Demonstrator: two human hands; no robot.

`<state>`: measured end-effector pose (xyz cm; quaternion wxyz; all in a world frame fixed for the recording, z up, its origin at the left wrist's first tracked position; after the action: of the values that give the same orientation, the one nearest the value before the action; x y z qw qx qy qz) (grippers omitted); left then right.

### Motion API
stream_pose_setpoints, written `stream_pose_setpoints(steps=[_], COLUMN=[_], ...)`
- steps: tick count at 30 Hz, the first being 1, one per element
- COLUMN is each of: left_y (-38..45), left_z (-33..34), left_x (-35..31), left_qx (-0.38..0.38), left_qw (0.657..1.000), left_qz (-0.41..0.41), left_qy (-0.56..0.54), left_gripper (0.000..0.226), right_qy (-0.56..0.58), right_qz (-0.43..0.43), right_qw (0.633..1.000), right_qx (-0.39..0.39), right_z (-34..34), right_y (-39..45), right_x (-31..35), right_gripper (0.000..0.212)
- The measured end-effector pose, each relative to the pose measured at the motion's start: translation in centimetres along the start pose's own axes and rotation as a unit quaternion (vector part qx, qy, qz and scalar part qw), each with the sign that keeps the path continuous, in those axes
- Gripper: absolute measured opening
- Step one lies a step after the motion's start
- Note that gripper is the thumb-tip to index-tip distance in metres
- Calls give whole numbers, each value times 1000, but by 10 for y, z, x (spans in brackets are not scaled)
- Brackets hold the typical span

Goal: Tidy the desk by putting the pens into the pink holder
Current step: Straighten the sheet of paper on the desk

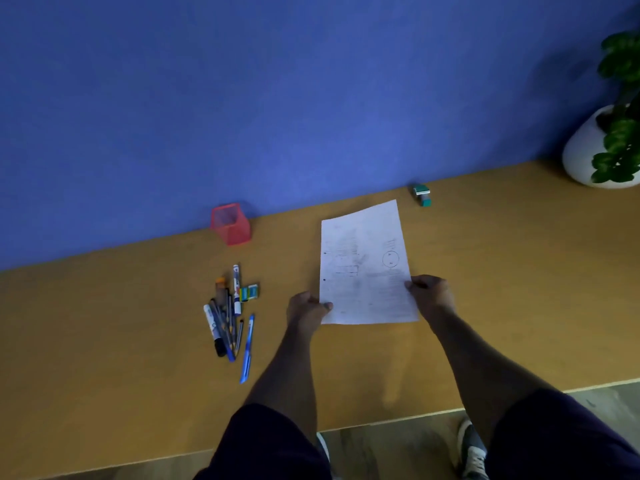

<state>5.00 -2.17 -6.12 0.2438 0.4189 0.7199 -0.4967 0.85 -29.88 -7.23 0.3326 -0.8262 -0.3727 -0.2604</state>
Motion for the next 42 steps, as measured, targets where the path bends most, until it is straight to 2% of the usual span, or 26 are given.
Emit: stream_pose_setpoints(steps=[5, 10, 19, 30, 42], left_y=[-7, -12, -14, -18, -17], left_z=[-16, -22, -21, -8, -6], left_x=[10, 13, 14, 20, 20], left_qx=[-41, 0, 8, 44, 26], left_qw=[996, 983, 960, 950, 909], left_qz=[32, 59, 101, 105, 156], left_qy=[73, 172, 262, 291, 385], left_gripper=[39, 50, 79, 75, 72], right_qy=[-36, -74, -146, -203, -251], right_qz=[-20, -38, -85, -81, -111], right_qw=[999, 996, 986, 975, 961], right_qx=[27, 24, 0, -25, -22], right_z=[21, 29, 29, 20, 17], right_y=[1, -3, -12, -18, -21], right_x=[11, 20, 14, 1, -4], right_gripper=[22, 22, 21, 17, 19])
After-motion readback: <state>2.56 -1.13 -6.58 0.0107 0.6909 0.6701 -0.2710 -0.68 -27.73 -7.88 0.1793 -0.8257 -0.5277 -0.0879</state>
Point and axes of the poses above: each hand's wrist, its own y-axis towards the middle knuckle, its own z-axis out of the palm, x = y × z, the point moved 3 cm from there along y, towards the middle knuckle, and after that the axes turned 11 degrees about -y, right-handed, at the moved point
